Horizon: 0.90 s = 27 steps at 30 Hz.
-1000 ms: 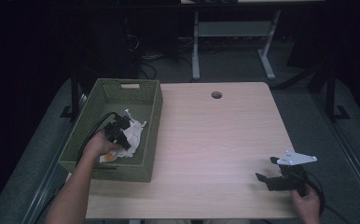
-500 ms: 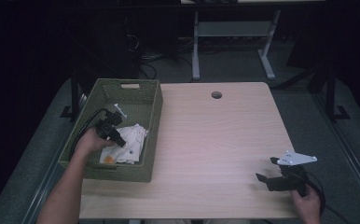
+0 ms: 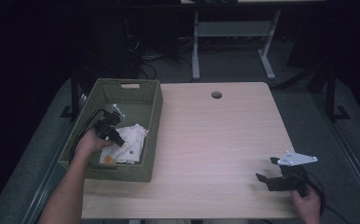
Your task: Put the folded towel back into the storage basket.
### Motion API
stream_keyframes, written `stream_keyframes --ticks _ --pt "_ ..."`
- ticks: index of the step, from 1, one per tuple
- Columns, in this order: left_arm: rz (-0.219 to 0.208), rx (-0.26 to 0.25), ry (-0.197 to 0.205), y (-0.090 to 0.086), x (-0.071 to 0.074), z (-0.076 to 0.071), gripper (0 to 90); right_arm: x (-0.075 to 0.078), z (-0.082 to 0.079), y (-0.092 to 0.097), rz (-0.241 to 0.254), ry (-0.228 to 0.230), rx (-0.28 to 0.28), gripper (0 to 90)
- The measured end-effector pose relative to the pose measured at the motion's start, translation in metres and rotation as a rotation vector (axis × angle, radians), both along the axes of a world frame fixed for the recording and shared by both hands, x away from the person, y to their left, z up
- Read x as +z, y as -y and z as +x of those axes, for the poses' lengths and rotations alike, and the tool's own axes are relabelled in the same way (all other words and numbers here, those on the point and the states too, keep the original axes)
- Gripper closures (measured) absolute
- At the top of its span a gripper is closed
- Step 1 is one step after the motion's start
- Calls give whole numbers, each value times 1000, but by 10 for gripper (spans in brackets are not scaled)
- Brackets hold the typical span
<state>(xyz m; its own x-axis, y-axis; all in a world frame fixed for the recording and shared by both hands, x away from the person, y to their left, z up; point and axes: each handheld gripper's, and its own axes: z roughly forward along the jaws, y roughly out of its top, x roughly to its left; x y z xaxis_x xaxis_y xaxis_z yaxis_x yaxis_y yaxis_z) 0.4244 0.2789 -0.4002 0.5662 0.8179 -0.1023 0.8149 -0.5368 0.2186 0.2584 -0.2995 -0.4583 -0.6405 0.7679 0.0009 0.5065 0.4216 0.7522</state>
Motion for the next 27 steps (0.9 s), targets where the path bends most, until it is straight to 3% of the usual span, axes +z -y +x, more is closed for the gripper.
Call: stream_keyframes --ticks 9,11,15,16,17,18,20,27 --pt "-48 30 62 -1 18 -12 667 1 1 2 4 1 13 138" --pt "-76 34 63 -1 22 -13 659 1 1 2 5 2 14 138" --pt "-136 58 117 -4 30 -17 609 1 2 3 12 2 10 138" --pt "-163 71 145 -5 32 -18 609 1 2 3 12 2 10 138" --pt "-220 92 176 -8 35 -21 604 1 2 4 12 3 9 138" --pt "-220 92 176 -8 35 -21 593 1 2 4 12 3 9 138" --pt "-310 121 192 -13 36 -25 590 2 2 4 15 7 10 138" --pt "-500 157 239 -22 38 -39 553 2 2 4 14 6 11 138"
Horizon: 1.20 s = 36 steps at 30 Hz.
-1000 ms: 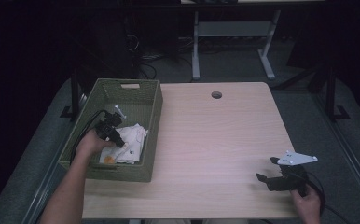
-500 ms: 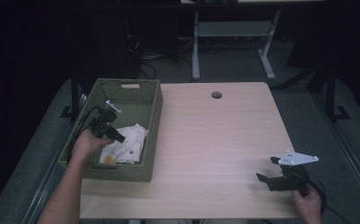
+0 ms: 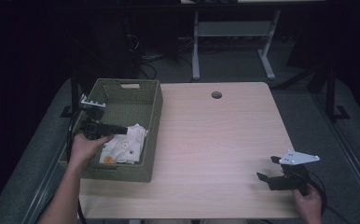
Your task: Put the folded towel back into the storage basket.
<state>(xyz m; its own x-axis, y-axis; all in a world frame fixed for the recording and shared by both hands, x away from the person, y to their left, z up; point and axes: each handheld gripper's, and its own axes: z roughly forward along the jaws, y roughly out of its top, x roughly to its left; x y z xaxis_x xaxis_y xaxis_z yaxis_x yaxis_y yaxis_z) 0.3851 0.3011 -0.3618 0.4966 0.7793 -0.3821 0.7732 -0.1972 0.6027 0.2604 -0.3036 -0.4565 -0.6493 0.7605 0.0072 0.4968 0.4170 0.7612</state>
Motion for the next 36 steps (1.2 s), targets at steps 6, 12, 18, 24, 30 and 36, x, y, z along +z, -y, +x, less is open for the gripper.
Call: stream_keyframes --ticks 6,12,18,24,30,36 --pt "-150 22 18 -9 -3 -10 544 1 0 2 13 5 -9 138" --pt "-187 43 21 -11 -2 -18 546 1 -1 0 9 6 -1 138" --pt "-235 38 39 -9 4 -23 545 2 -2 -1 8 10 2 138" --pt "-292 11 58 -4 9 -27 534 2 -2 -3 4 8 4 138" --pt "-307 -12 68 4 14 -30 529 2 -3 -3 2 15 5 138" --pt "-340 -42 88 12 21 -34 525 2 -4 -5 4 14 7 138"
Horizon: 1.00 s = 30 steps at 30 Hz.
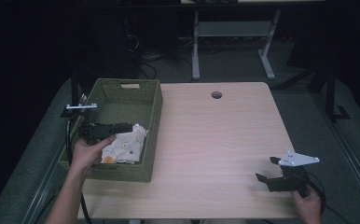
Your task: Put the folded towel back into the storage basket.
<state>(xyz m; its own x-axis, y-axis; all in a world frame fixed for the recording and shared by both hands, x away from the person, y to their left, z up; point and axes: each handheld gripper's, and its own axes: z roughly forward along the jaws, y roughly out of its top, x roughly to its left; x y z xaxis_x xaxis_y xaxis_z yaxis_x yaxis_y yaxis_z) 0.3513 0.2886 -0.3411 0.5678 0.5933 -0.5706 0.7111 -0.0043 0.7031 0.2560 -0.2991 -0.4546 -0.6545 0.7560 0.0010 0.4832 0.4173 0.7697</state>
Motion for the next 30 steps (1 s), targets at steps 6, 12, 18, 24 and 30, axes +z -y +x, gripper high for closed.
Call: stream_keyframes --ticks 6,12,18,24,30 --pt "-11 -26 22 13 7 -1 522 1 0 -1 -2 6 -1 138" --pt "-7 -46 32 22 9 -3 522 2 0 -1 0 11 -2 138" --pt "-9 -66 50 35 11 -7 522 2 -1 -2 2 13 -1 138" --pt "-11 -80 63 49 12 -10 522 2 -1 -2 2 13 2 138" --pt "-1 -95 69 68 8 -11 522 3 -1 -1 1 18 6 138"
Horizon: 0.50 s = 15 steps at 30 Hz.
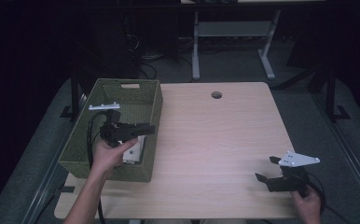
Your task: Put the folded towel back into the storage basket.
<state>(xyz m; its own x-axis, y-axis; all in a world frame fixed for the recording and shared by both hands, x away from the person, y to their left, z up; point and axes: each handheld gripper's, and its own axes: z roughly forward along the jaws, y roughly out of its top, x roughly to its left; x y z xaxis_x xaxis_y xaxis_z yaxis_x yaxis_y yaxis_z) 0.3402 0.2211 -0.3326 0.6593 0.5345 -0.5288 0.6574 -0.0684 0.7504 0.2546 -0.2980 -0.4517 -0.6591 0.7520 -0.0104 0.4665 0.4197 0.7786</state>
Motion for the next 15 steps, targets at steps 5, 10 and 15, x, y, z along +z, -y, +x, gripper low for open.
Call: stream_keyframes --ticks 5,10,15 --pt "14 -14 -1 14 -2 -1 522 1 -2 0 6 5 0 138" --pt "24 -40 -1 28 -4 -3 522 2 -3 0 8 12 2 138" --pt "33 -71 9 43 -3 -8 522 3 -3 1 10 12 2 138"
